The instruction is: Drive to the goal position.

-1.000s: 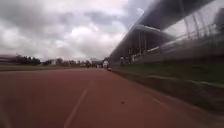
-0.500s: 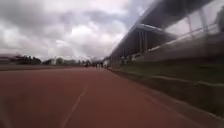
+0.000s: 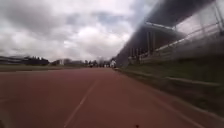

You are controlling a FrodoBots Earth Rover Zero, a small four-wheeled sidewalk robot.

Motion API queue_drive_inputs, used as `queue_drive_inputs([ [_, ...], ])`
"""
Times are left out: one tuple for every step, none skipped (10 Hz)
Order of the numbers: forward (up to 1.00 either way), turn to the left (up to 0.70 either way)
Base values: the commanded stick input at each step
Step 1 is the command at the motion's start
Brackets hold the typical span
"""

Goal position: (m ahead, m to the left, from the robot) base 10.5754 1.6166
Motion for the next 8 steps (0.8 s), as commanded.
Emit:
queue_drive_inputs([
  [0.7, 0.01],
  [0.7, 0.01],
  [0.7, 0.01],
  [0.7, 0.01],
  [0.7, 0.01],
  [0.7, 0.01],
  [0.7, 0.01],
  [0.7, 0.01],
])
